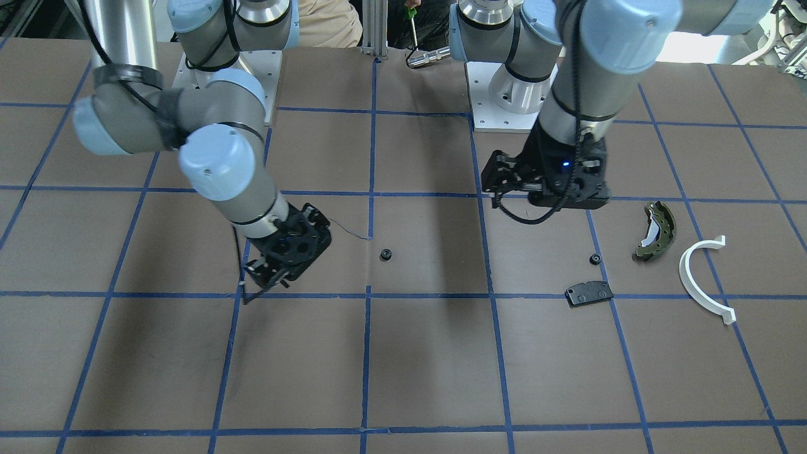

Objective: Place bearing gear from tray to pile

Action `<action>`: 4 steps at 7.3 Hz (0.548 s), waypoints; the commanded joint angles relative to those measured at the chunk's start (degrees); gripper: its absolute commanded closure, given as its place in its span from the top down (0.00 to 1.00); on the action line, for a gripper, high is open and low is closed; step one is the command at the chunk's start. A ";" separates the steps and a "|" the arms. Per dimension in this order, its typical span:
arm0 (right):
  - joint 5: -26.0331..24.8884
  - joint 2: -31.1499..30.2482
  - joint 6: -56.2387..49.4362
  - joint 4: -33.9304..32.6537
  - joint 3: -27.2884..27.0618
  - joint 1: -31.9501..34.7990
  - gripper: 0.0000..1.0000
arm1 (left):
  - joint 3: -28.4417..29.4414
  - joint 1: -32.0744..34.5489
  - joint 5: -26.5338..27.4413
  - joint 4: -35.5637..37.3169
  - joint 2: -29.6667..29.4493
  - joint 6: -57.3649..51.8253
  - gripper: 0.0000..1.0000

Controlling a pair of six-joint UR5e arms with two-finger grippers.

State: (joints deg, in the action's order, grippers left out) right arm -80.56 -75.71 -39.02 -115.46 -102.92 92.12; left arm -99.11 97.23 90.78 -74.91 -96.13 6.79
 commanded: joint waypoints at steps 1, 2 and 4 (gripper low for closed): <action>-3.45 -5.56 13.80 11.79 2.89 -4.93 1.00 | -9.23 7.16 -0.34 12.54 -4.47 11.46 1.00; -5.81 -7.94 22.50 16.18 4.21 -5.72 1.00 | -10.48 8.31 -2.51 13.72 -7.72 11.84 1.00; -7.40 -10.42 33.69 23.58 8.42 -6.08 1.00 | -10.58 12.27 -3.77 19.76 -13.61 20.06 1.00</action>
State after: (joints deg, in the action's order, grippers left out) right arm -86.47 -84.58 -12.94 -96.30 -97.04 86.35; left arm -109.35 107.30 87.67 -59.01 -106.17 22.04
